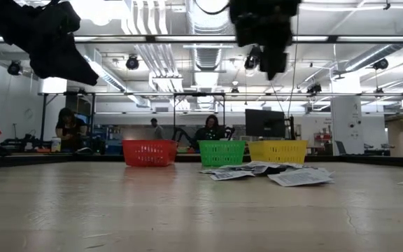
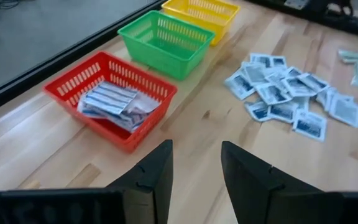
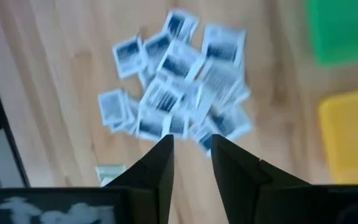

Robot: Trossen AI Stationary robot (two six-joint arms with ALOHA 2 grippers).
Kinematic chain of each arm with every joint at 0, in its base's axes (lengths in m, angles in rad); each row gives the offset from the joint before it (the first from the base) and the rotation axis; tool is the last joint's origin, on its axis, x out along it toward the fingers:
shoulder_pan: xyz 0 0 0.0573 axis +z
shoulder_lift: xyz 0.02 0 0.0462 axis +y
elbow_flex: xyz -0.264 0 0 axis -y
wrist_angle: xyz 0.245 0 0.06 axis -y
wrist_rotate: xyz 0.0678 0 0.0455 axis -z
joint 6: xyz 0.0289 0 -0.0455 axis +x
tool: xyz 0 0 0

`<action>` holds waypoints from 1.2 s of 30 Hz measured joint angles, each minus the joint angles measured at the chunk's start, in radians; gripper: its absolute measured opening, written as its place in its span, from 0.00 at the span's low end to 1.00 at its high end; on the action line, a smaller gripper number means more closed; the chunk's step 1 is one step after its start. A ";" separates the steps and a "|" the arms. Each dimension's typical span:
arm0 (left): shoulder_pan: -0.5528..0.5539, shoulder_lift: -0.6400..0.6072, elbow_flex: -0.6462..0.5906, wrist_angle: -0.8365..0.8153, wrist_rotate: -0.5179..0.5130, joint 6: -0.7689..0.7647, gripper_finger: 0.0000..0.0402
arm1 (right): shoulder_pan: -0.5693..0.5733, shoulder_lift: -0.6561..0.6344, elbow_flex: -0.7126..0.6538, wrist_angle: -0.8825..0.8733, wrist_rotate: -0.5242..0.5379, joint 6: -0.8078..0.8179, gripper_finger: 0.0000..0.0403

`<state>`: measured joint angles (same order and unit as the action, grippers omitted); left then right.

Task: Pick & Place First Aid Supplies
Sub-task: Put the alcohol pad into the green basket

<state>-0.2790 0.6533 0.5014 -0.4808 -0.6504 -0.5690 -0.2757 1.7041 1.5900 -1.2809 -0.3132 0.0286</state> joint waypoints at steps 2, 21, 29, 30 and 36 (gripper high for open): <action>0.000 0.023 0.000 0.040 0.014 0.024 0.33 | 0.029 -0.081 -0.123 0.071 0.003 0.043 0.24; 0.000 0.387 0.170 0.286 0.083 0.185 0.33 | 0.095 -0.604 -0.884 0.578 0.052 0.392 0.21; 0.010 0.596 0.376 0.266 0.118 0.395 0.33 | 0.095 -0.678 -1.019 0.779 0.055 0.437 0.18; 0.015 0.622 0.402 0.250 0.119 0.412 0.33 | 0.094 -0.684 -1.027 0.797 0.055 0.447 0.18; 0.077 0.757 0.514 0.211 0.200 0.444 0.33 | 0.095 -0.700 -1.040 0.837 0.053 0.470 0.20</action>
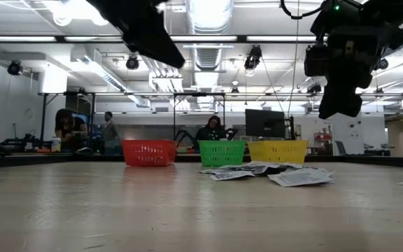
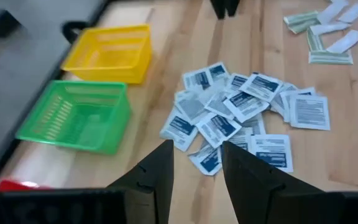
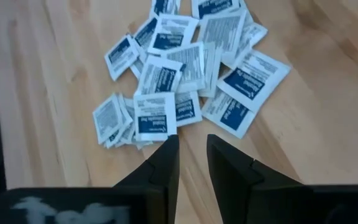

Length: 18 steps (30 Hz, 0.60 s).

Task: Pick & Place First Aid Supplies
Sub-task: Put the alcohol pad into the green basket

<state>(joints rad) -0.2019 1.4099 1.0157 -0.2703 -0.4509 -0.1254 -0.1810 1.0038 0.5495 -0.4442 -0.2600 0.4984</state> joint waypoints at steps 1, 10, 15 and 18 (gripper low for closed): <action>0.013 0.018 0.011 0.000 0.032 0.000 0.33 | 0.000 -0.001 0.000 0.005 0.000 0.000 0.21; 0.092 0.186 0.102 0.004 0.247 0.043 0.33 | 0.000 -0.001 0.000 0.022 -0.001 0.000 0.23; 0.090 0.260 0.113 0.000 0.282 0.024 0.33 | 0.000 0.000 0.000 0.065 -0.001 0.019 0.22; 0.096 0.269 0.091 0.046 0.280 -0.038 0.33 | 0.000 0.000 0.000 0.116 -0.002 0.024 0.20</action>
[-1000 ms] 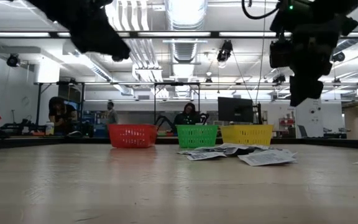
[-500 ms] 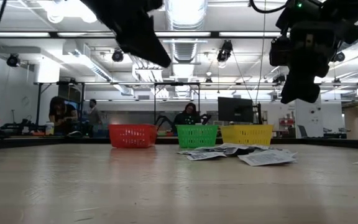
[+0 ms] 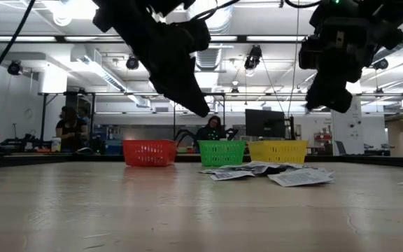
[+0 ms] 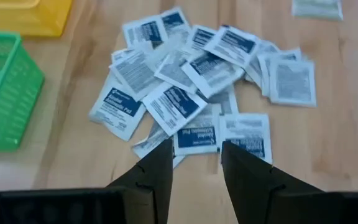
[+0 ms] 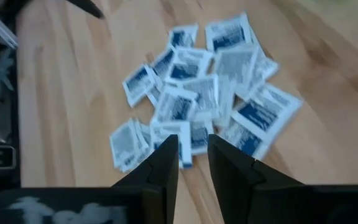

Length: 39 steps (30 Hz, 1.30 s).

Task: Pick & Place First Aid Supplies
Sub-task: Put the alcohol pad into the green basket

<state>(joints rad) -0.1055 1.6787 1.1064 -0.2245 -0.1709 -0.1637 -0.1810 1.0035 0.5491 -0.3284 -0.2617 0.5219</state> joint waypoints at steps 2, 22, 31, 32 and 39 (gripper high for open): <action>0.001 -0.008 -0.026 0.043 -0.001 -0.031 0.33 | 0.000 0.000 0.000 0.033 -0.003 0.002 0.19; 0.000 -0.486 -0.458 0.259 -0.085 -0.211 0.33 | 0.174 0.224 0.240 -0.283 0.025 -0.244 0.34; -0.003 -0.715 -0.620 0.252 -0.088 -0.287 0.33 | 0.181 0.534 0.438 -0.387 0.036 -0.264 0.42; -0.003 -0.729 -0.631 0.251 -0.088 -0.289 0.33 | 0.181 0.557 0.458 -0.393 0.033 -0.264 0.44; -0.003 -0.798 -0.668 0.248 -0.087 -0.283 0.33 | 0.183 0.684 0.555 -0.479 0.021 -0.254 0.52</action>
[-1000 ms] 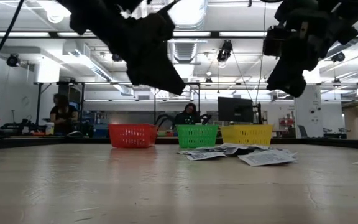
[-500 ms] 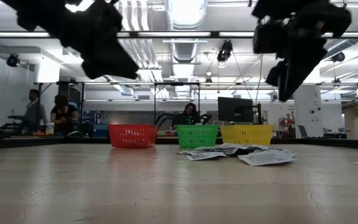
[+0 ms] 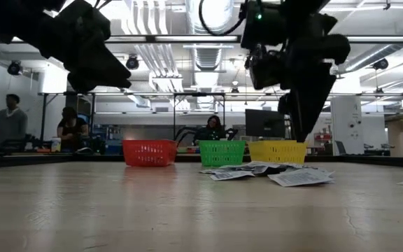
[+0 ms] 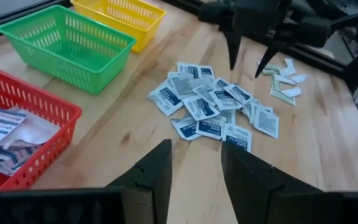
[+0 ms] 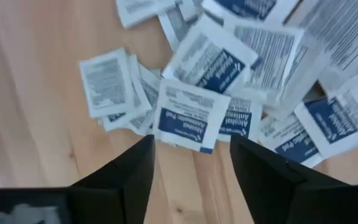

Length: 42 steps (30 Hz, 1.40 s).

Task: Pick & Place First Aid Supplies
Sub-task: Put the alcohol pad into the green basket

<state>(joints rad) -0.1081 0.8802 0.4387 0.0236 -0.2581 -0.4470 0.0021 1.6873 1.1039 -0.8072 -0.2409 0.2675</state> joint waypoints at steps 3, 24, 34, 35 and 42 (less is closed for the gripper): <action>0.000 -0.012 -0.003 -0.005 0.003 0.003 0.33 | 0.002 0.039 0.004 -0.026 -0.004 0.005 0.54; 0.000 -0.015 -0.003 -0.010 0.002 0.044 0.33 | 0.002 0.082 -0.062 0.079 0.035 0.114 0.59; 0.000 -0.015 -0.003 -0.010 0.001 0.044 0.33 | 0.002 0.080 -0.106 0.143 0.035 0.153 0.54; 0.000 -0.015 -0.003 -0.010 0.000 0.044 0.33 | 0.002 0.080 -0.107 0.143 0.035 0.156 0.54; 0.000 -0.015 -0.003 -0.010 -0.002 0.044 0.33 | 0.002 0.080 -0.108 0.136 0.036 0.178 0.45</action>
<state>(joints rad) -0.1081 0.8654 0.4355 0.0139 -0.2601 -0.4033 0.0040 1.7672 0.9958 -0.6714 -0.2048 0.4454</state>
